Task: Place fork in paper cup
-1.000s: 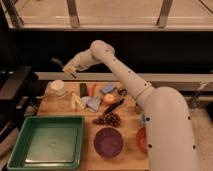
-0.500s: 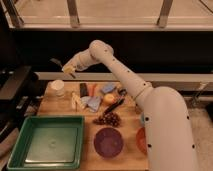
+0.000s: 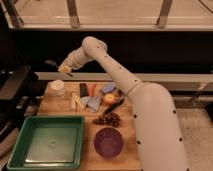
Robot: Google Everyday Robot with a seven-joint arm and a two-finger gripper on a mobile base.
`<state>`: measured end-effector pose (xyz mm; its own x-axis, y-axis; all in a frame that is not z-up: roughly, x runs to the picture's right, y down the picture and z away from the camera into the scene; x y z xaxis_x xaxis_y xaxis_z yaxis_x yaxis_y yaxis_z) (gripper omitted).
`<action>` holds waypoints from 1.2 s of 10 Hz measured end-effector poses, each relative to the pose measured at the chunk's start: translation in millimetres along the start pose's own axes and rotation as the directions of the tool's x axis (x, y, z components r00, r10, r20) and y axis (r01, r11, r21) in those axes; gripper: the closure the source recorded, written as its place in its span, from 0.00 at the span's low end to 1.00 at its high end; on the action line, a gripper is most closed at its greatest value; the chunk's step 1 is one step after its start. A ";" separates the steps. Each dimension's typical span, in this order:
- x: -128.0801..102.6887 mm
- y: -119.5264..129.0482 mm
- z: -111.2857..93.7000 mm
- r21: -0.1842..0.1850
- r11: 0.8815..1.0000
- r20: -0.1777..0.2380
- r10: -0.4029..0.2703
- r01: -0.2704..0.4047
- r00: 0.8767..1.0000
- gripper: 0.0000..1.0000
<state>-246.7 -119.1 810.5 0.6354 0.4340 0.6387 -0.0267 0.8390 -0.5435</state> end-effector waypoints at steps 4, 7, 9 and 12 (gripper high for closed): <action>-3.0 -4.3 26.5 -0.061 0.990 -0.111 -0.132 0.126 0.985 1.00; 8.8 -0.8 44.4 -0.101 0.977 -0.255 -0.206 0.186 0.945 1.00; 17.8 -0.9 45.0 -0.097 0.979 -0.264 -0.199 0.179 0.944 1.00; 16.7 -0.5 46.1 -0.097 0.979 -0.262 -0.198 0.179 0.944 1.00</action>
<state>-271.7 -97.1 846.5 0.8077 0.1573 0.5682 0.1623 0.8672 -0.4707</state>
